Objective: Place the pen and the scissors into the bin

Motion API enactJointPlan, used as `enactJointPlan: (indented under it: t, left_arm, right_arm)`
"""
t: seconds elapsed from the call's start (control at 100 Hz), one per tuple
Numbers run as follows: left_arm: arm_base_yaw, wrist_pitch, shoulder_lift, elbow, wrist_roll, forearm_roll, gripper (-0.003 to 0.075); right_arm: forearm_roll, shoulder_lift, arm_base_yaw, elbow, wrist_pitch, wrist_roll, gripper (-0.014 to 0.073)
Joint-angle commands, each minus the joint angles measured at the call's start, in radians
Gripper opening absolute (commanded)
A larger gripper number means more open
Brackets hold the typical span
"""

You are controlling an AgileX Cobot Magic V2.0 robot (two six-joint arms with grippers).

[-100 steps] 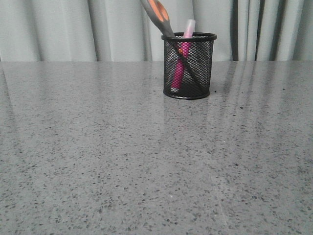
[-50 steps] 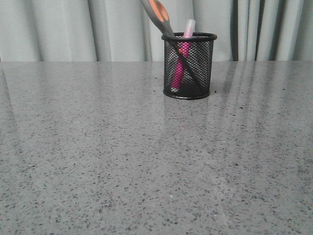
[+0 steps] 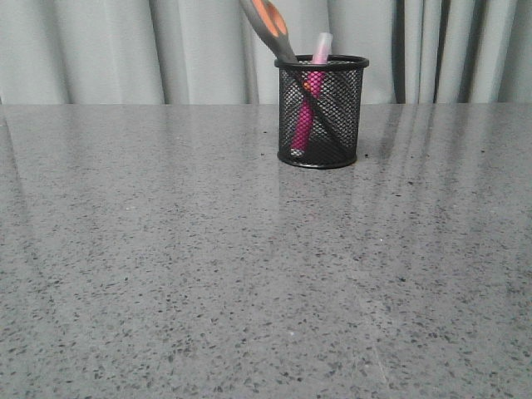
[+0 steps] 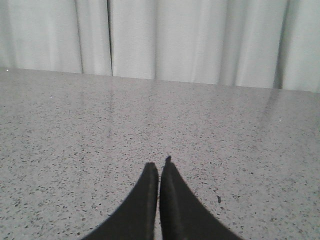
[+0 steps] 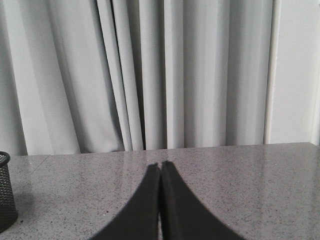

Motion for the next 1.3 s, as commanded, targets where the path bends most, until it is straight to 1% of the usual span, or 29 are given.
enactJointPlan:
  t: [0.0,0.04,0.05,0.06,0.07,0.08,0.09,0.1,0.11,0.13,0.14,0.15,0.16,0.17,0.18,0.19,0.22,0.23,0.24,0.3,0.37,0.43,0.53,0.67,0.82,0.86,0.92,1.05,1.29]
  left_arm:
    - [0.002,-0.069,-0.034,0.045,-0.010,-0.008,-0.0019]
    - [0.002,-0.069,-0.034,0.045,-0.010,-0.008,-0.0019]
    - [0.002,-0.069,-0.034,0.045,-0.010,-0.008,-0.0019]
    - [0.002,-0.069,-0.034,0.045,-0.010,-0.008,-0.0019]
    - [0.002,-0.069,-0.034,0.045,-0.010,-0.008,-0.0019]
    - [0.002,-0.069,-0.034,0.045,-0.010,-0.008,-0.0019]
    - [0.002,-0.069,-0.034,0.045,-0.010,-0.008,-0.0019]
    - [0.002,-0.069,-0.034,0.045,-0.010,-0.008,-0.0019]
    - [0.002,-0.069,-0.034,0.045,-0.010,-0.008,-0.0019]
    - [0.002,-0.069,-0.034,0.045,-0.010,-0.008,-0.0019]
    - [0.002,-0.069,-0.034,0.045,-0.010,-0.008,-0.0019]
    - [0.002,-0.069,-0.034,0.045,-0.010,-0.008,-0.0019]
    - [0.002,-0.069,-0.034,0.045,-0.010,-0.008,-0.0019]
    - [0.002,-0.069,-0.034,0.045,-0.010,-0.008,-0.0019]
    - [0.002,-0.069,-0.034,0.045,-0.010,-0.008,-0.0019]
    - [0.002,-0.069,-0.034,0.045,-0.010,-0.008,-0.0019]
    - [0.002,-0.069,-0.034,0.045,-0.010,-0.008,-0.0019]
    - [0.002,-0.069,-0.034,0.045,-0.010,-0.008,-0.0019]
    - [0.002,-0.069,-0.034,0.045,-0.010,-0.008,-0.0019]
    - [0.002,-0.069,-0.034,0.045,-0.010,-0.008,-0.0019]
    - [0.002,-0.069,-0.034,0.045,-0.010,-0.008,-0.0019]
    - [0.002,-0.069,-0.034,0.045,-0.010,-0.008,-0.0019]
    - [0.002,-0.069,-0.034,0.045,-0.010,-0.008,-0.0019]
    - [0.002,-0.069,-0.034,0.045,-0.010,-0.008,-0.0019]
    - [0.002,-0.069,-0.034,0.045,-0.010,-0.008,-0.0019]
    - [0.002,-0.069,-0.034,0.045,-0.010,-0.008,-0.0019]
    - [0.002,-0.069,-0.034,0.045,-0.010,-0.008,-0.0019]
    - [0.002,-0.069,-0.034,0.045,-0.010,-0.008,-0.0019]
    - [0.002,-0.069,-0.034,0.045,-0.010,-0.008,-0.0019]
  right_arm:
    - [-0.099,0.006,-0.003,-0.026,0.020,0.086,-0.0076]
    - [-0.257,0.006,-0.003,-0.026,0.020,0.219,-0.0076]
    - [-0.292,0.006,-0.003,-0.026,0.020,0.288,-0.0076]
    - [-0.365,0.006,-0.003,-0.026,0.020,0.324,-0.0076]
    - [-0.404,0.006,-0.003,-0.026,0.020,0.403,-0.0076]
    - [-0.485,0.006,-0.003,-0.026,0.020,0.444,-0.0076]
    - [-0.527,0.006,-0.003,-0.026,0.020,0.528,-0.0076]
    - [-0.615,0.006,-0.003,-0.026,0.022,0.571,-0.0076]
    - [-0.661,0.006,-0.003,-0.026,0.023,0.614,-0.0076]
    - [-0.796,0.006,-0.003,-0.026,0.026,0.747,-0.0076]
    - [-0.840,0.006,-0.003,-0.026,0.027,0.834,-0.0076]
    - [-0.925,0.006,-0.003,-0.026,0.030,0.877,-0.0076]
    - [-0.965,0.006,-0.003,-0.026,0.032,0.960,-0.0076]
    - [-1.042,0.008,-0.003,-0.026,0.037,0.999,-0.0076]
    - [-1.078,0.008,-0.003,-0.026,0.039,1.037,-0.0076]
    - [-1.113,0.008,-0.003,-0.026,0.047,1.108,-0.0076]
    - [-1.264,0.014,-0.003,-0.026,0.071,1.236,-0.0076]
    - [-1.291,0.014,-0.003,-0.026,0.079,1.295,-0.0076]
    - [-1.340,0.017,-0.003,-0.026,0.096,1.322,-0.0076]
    - [-1.499,0.035,-0.003,-0.026,0.188,1.525,-0.0076]
    - [-1.630,0.054,-0.003,-0.025,0.313,1.662,-0.0076]
    - [-1.684,0.059,-0.003,-0.012,0.348,1.677,-0.0076]
    - [-1.748,0.040,-0.007,0.030,0.262,1.677,-0.0076]
    - [-1.748,-0.002,-0.049,0.106,0.149,1.677,-0.0076]
    - [-1.742,-0.053,-0.110,0.187,0.087,1.677,-0.0076]
    - [-1.742,-0.074,-0.113,0.183,0.143,1.677,-0.0076]
    - [-1.742,-0.086,-0.113,0.183,0.163,1.677,-0.0076]
    - [-1.748,-0.086,-0.108,0.183,0.168,1.677,-0.0076]
    - [-1.754,-0.086,-0.058,0.183,0.177,1.677,-0.0076]
